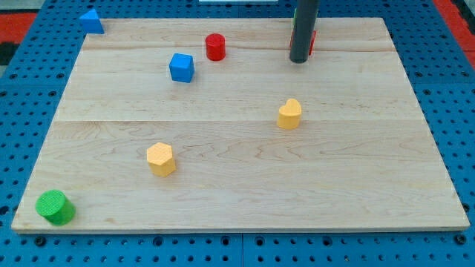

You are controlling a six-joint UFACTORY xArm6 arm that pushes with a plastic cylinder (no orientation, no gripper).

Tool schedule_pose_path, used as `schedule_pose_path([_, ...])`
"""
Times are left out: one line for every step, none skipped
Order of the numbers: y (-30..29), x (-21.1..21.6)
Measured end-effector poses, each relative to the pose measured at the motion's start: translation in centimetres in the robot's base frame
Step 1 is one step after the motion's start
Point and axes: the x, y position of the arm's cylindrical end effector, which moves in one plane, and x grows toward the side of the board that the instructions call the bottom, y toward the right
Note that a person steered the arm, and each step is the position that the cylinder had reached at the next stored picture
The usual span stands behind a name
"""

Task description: Separate green star and red star

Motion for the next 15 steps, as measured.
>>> schedule_pose_path([-0.4,-1.2])
schedule_pose_path([-0.1,-4.4])
schedule_pose_path([-0.1,-5.5])
schedule_pose_path([-0.1,-5.5])
schedule_pose_path([0.1,-5.6])
schedule_pose_path([1.4,-7.6])
schedule_pose_path([3.0,-8.8])
schedule_pose_path([3.9,-8.1])
schedule_pose_path([5.1,-6.7])
schedule_pose_path([6.4,-6.4])
schedule_pose_path([9.3,-8.4])
schedule_pose_path([9.9,-8.6])
schedule_pose_path([9.3,-7.8])
schedule_pose_path([8.3,-8.2])
schedule_pose_path([6.4,-9.3])
